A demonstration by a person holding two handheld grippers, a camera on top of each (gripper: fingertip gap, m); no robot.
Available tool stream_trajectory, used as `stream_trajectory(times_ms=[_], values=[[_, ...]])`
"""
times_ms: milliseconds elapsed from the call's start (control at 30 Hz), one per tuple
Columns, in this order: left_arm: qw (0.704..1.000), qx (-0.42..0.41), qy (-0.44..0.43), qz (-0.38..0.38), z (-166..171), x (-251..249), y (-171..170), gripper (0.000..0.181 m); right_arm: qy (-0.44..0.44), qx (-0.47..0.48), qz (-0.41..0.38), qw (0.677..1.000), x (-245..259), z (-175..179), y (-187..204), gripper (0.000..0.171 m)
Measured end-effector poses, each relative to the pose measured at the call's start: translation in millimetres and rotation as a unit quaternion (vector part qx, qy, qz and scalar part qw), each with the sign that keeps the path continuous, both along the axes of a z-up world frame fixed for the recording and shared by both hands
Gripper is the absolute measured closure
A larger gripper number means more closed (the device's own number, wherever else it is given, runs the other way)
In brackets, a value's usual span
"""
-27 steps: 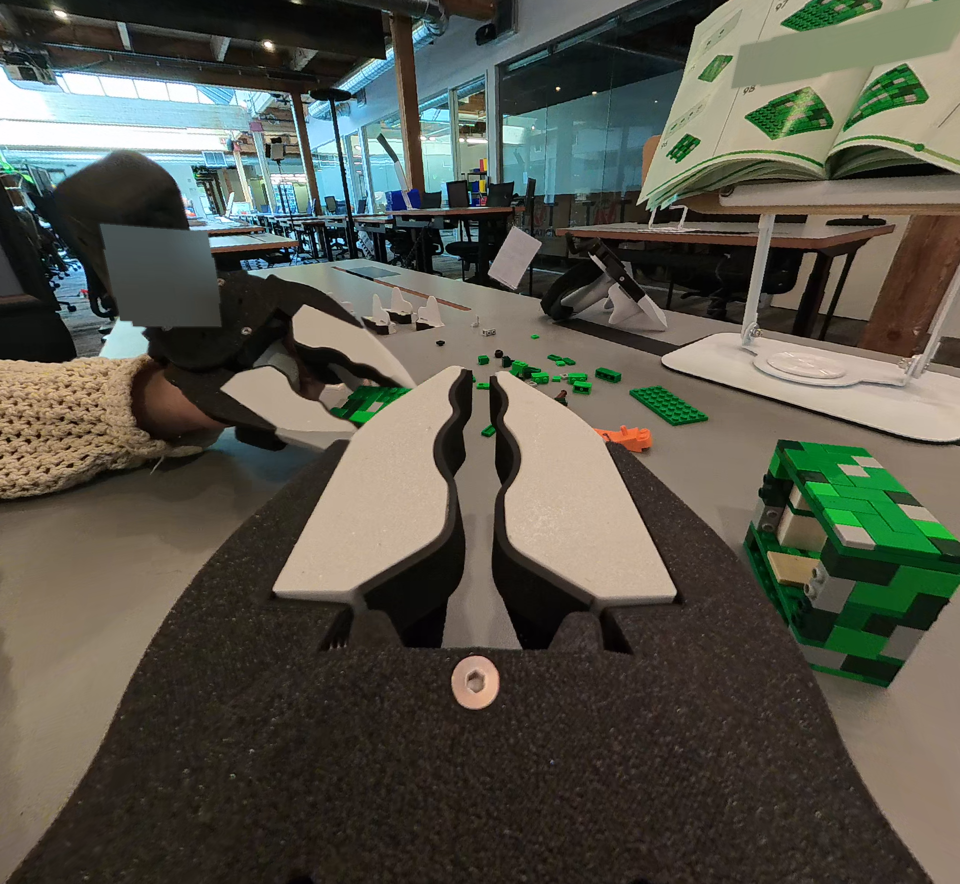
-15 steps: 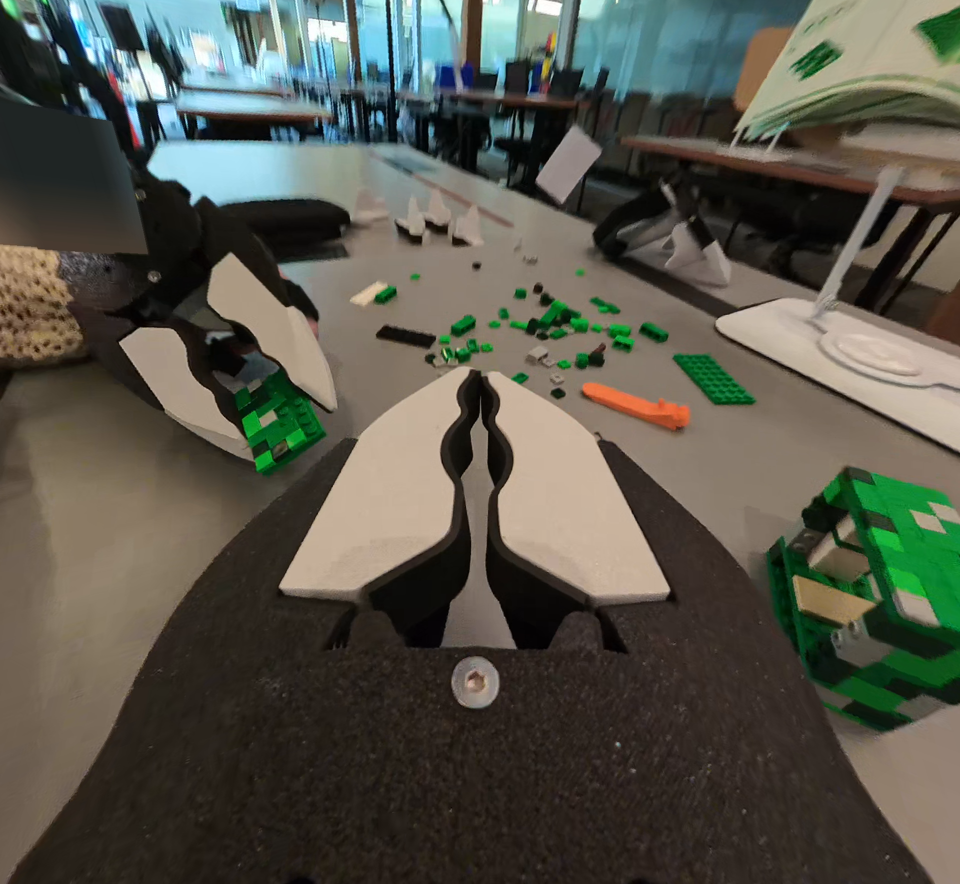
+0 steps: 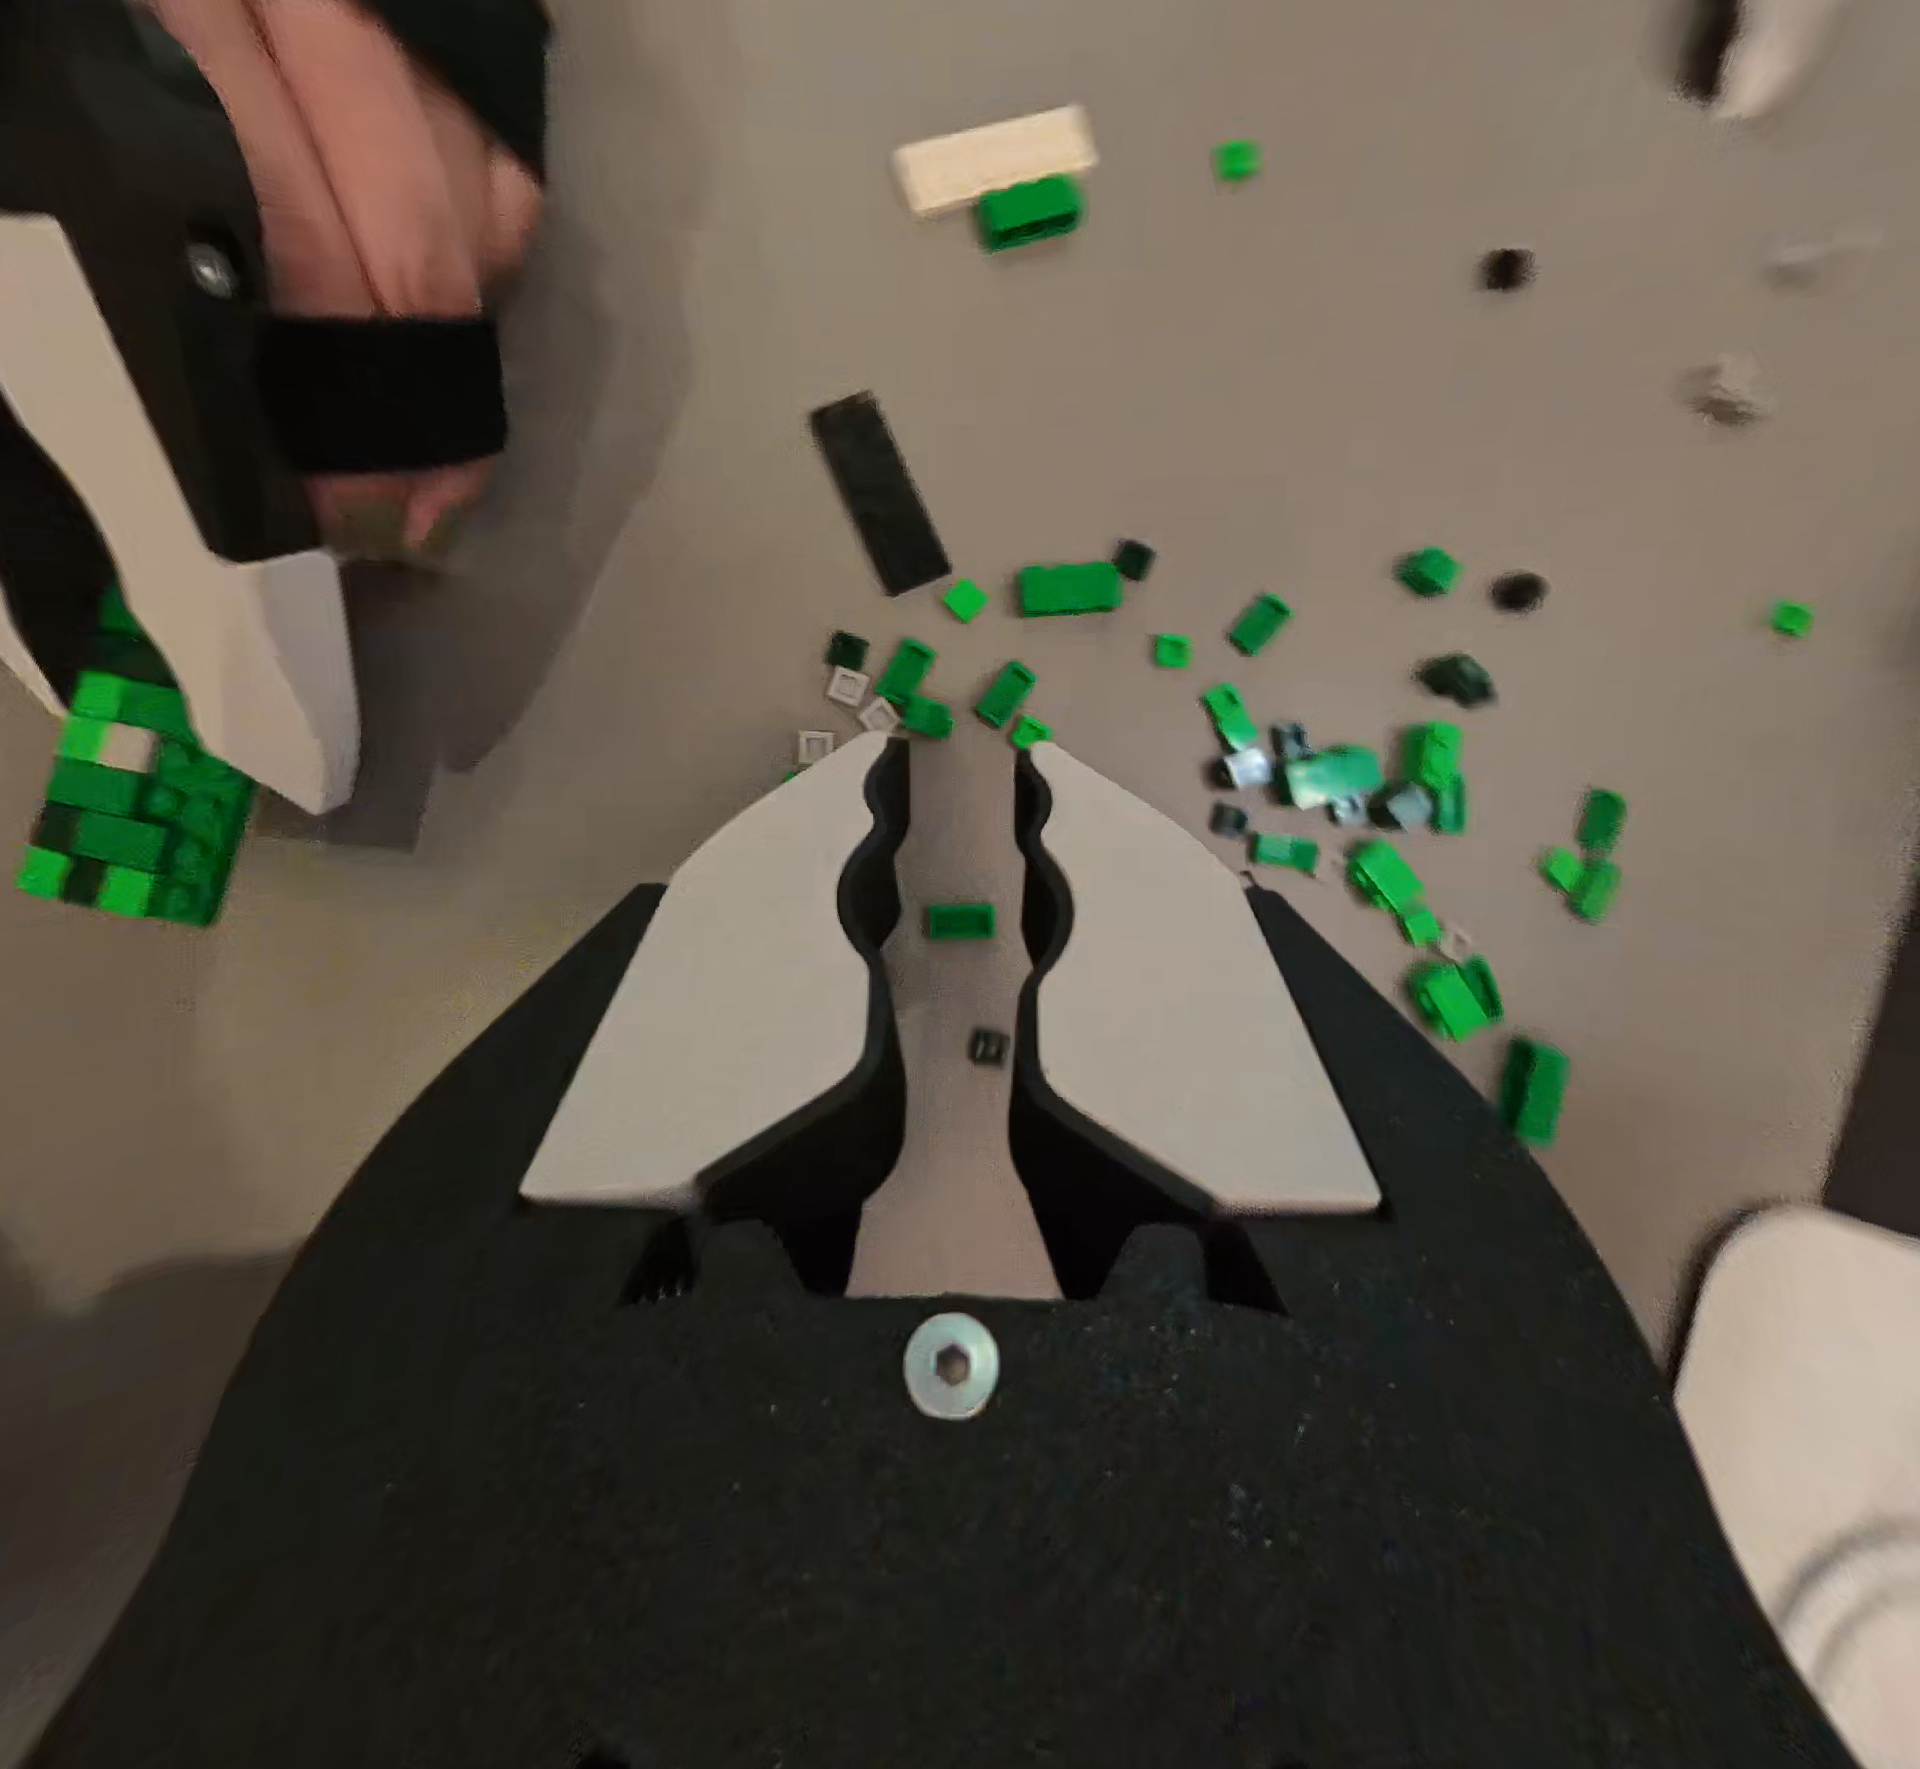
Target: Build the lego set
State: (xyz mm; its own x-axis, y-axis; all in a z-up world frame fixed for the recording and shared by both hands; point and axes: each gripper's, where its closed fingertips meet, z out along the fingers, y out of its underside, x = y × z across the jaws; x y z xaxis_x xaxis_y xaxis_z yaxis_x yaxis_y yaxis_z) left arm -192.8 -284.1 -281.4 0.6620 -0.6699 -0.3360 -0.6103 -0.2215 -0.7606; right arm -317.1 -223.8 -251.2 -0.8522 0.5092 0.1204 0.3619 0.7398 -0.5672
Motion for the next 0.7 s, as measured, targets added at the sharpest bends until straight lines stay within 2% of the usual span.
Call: stream_trajectory(times_ms=[167, 300, 400, 467, 567, 633, 700], values=[[1.0, -0.002, -0.008, -0.025, 2.9, 12.9, -6.2, 0.145, -0.065, 0.065, 0.075, 0.993, -10.2, -30.7, -27.4, 0.152], [1.0, 0.007, 0.005, -0.028, 5.2, 14.0, -7.4, 0.145, -0.07, 0.144, 0.097, 0.982, -19.0, -43.3, -20.1, 0.152], [1.0, 0.012, -0.004, -0.025, 9.9, 12.8, -7.0, 0.145, -0.129, 0.096, 0.036, 0.986, -21.1, -44.4, -26.9, 0.154], [1.0, 0.013, -0.006, -0.021, 11.4, 11.3, -6.3, 0.145, -0.138, 0.09, -0.015, 0.986, -29.0, -45.0, -23.3, 0.162], [1.0, 0.012, -0.005, -0.022, 10.9, 11.9, -6.5, 0.145, -0.221, 0.072, -0.139, 0.963, -28.5, -49.2, -16.5, 0.168], [1.0, 0.011, 0.0, -0.024, 9.3, 12.9, -7.0, 0.145, -0.221, 0.038, -0.208, 0.952, -37.0, -45.8, -17.4, 0.171], [1.0, 0.012, 0.006, -0.026, 8.2, 13.4, -7.0, 0.145, -0.234, 0.001, -0.242, 0.942, -37.5, -39.6, -25.2, 0.17]])
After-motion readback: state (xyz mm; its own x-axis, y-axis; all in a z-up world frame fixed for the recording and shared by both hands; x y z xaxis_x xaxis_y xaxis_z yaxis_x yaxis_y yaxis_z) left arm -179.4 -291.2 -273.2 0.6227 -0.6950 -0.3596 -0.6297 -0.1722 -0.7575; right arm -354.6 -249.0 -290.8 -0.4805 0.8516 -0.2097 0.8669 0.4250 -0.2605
